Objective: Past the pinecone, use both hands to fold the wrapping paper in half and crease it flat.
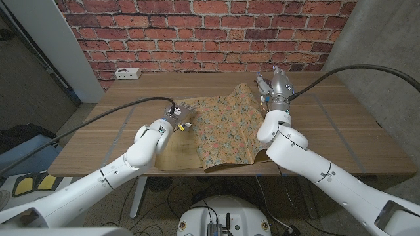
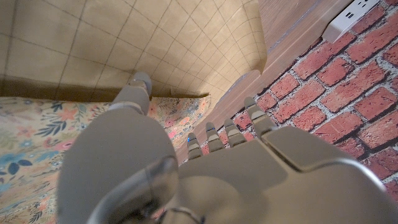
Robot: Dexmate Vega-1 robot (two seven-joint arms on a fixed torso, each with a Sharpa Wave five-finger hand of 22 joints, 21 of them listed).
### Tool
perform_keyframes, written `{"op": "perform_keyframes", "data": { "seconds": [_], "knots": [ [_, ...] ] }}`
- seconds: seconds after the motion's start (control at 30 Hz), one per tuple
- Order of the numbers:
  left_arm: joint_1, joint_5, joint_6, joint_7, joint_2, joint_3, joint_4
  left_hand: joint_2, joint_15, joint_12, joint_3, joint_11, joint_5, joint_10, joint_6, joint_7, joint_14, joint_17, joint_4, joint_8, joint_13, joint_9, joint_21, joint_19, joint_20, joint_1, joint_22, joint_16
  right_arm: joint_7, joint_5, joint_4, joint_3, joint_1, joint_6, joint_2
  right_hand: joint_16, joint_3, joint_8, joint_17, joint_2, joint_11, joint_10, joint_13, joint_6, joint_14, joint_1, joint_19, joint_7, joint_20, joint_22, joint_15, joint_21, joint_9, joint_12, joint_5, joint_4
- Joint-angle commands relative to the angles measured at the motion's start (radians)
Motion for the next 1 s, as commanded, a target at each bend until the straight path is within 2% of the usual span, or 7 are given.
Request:
{"op": "perform_keyframes", "data": {
  "seconds": [0.03,0.23,0.63,0.73,0.83,0.9,1.0],
  "knots": [
    [-0.032,-0.038,-0.008,0.093,-0.031,0.039,0.081,0.011,0.001,0.006,0.002,-0.001,-0.006,0.011,-0.001,-0.002,0.026,0.001,0.003,0.008,0.0,0.004,0.01,0.012,0.002,0.014,0.003,0.009,0.019,-0.038,-0.002,0.001,-0.01,0.006,0.003,0.003,-0.001,-0.002,0.001,0.008,0.0,0.012,0.003,0.014,0.011,-0.002,0.013,0.003,0.0,0.001,-0.006,-0.001,0.002,-0.003,0.005,-0.007],
    [-0.061,-0.049,-0.017,0.12,-0.045,0.071,0.124,0.024,0.0,0.008,0.005,-0.002,-0.009,0.019,0.002,-0.002,0.037,0.001,0.001,0.01,0.0,0.004,0.011,0.016,0.006,0.025,0.003,0.009,0.027,-0.053,0.001,0.0,-0.013,0.011,0.004,0.004,-0.001,-0.003,-0.002,0.008,-0.001,0.019,0.003,0.016,0.016,-0.006,0.015,0.003,0.0,0.002,-0.009,-0.003,0.002,-0.003,0.005,-0.008],
    [-0.051,-0.088,0.001,0.394,-0.075,0.088,0.205,0.187,-0.055,0.06,0.023,0.007,-0.047,0.213,0.271,-0.001,0.196,0.001,0.001,0.065,0.003,0.008,0.046,0.106,0.005,0.131,0.013,0.02,0.044,-0.089,0.013,-0.013,-0.01,0.023,-0.002,0.005,0.0,-0.005,-0.007,0.006,-0.005,0.029,0.003,0.019,0.024,-0.013,0.019,0.001,0.0,0.002,-0.016,-0.006,0.002,-0.002,0.004,-0.009],
    [-0.049,-0.101,0.004,0.455,-0.08,0.092,0.221,0.219,-0.069,0.071,0.029,0.005,-0.046,0.262,0.366,0.0,0.233,0.004,0.009,0.082,0.004,0.009,0.056,0.122,0.009,0.142,0.017,0.023,0.05,-0.096,0.017,-0.014,-0.009,0.029,-0.002,0.004,0.0,-0.005,-0.008,0.005,-0.007,0.032,0.003,0.02,0.024,-0.014,0.019,0.0,0.0,0.002,-0.017,-0.007,0.002,-0.002,0.004,-0.01],
    [-0.044,-0.12,0.003,0.527,-0.084,0.09,0.234,0.236,-0.084,0.08,0.073,0.013,-0.042,0.327,0.601,0.014,0.276,0.008,0.061,0.134,0.005,0.011,0.07,0.132,0.007,0.117,0.024,0.018,0.055,-0.102,0.022,-0.014,-0.007,0.033,0.0,0.005,0.0,-0.005,-0.009,0.005,-0.007,0.034,0.003,0.023,0.027,-0.016,0.019,-0.001,0.0,0.002,-0.02,-0.007,0.002,-0.001,0.004,-0.01],
    [-0.04,-0.122,0.011,0.585,-0.089,0.09,0.245,0.232,-0.097,0.09,0.105,0.0,-0.042,0.383,0.728,0.063,0.316,0.006,0.087,0.156,0.004,0.013,0.082,0.145,0.006,0.101,0.026,0.018,0.056,-0.106,0.026,-0.013,-0.006,0.036,0.002,0.005,0.0,-0.005,-0.009,0.005,-0.008,0.036,0.003,0.023,0.028,-0.017,0.019,-0.001,0.0,0.002,-0.02,-0.008,0.002,-0.001,0.004,-0.01],
    [-0.038,-0.126,0.025,0.656,-0.098,0.092,0.263,0.227,-0.112,0.098,0.119,-0.006,-0.043,0.42,0.787,0.077,0.345,0.002,0.093,0.166,0.004,0.015,0.09,0.156,0.003,0.094,0.027,0.017,0.062,-0.11,0.032,-0.011,-0.006,0.043,0.002,0.006,0.0,-0.005,-0.011,0.004,-0.007,0.038,0.003,0.026,0.033,-0.019,0.02,-0.001,0.0,0.002,-0.02,-0.009,0.002,-0.001,0.003,-0.011]
  ]
}}
